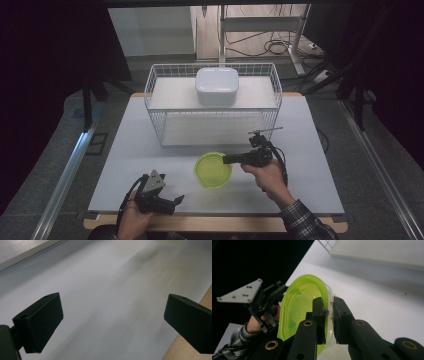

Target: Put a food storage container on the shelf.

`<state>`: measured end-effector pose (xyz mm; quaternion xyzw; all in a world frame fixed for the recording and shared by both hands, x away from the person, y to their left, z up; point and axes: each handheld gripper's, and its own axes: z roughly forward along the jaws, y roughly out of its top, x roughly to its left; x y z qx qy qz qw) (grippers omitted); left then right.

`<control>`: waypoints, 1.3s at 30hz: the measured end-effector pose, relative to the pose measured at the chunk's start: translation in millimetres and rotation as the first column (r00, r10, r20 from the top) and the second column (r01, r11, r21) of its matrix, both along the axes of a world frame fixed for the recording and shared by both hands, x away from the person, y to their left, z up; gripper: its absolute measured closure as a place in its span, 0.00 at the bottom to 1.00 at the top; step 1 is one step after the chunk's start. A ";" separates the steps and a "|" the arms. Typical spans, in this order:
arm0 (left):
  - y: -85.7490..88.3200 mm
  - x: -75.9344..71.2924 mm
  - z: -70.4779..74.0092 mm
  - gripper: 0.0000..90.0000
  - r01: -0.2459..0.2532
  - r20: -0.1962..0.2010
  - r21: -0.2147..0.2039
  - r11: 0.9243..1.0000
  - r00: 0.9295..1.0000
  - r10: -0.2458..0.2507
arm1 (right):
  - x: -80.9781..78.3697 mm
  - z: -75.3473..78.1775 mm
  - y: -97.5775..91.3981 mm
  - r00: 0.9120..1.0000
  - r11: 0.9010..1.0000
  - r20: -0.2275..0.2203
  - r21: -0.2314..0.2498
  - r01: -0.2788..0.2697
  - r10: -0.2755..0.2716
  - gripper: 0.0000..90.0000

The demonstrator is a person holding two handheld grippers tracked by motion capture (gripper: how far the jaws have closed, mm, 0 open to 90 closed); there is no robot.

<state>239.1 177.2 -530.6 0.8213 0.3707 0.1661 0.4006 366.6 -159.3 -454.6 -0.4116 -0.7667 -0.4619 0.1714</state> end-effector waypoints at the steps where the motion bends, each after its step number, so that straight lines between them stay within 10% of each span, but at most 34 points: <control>1: -0.1 0.0 -0.1 0.02 0.000 0.000 0.001 1.000 1.000 0.000 | 0.2 3.7 -1.2 1.000 1.000 0.004 0.005 0.005 -0.005 0.90; 39: 0.1 0.9 0.1 0.02 0.000 0.007 0.005 1.000 1.000 0.000 | 19.8 111.6 -13.8 0.986 0.992 0.151 0.110 0.058 -0.074 0.90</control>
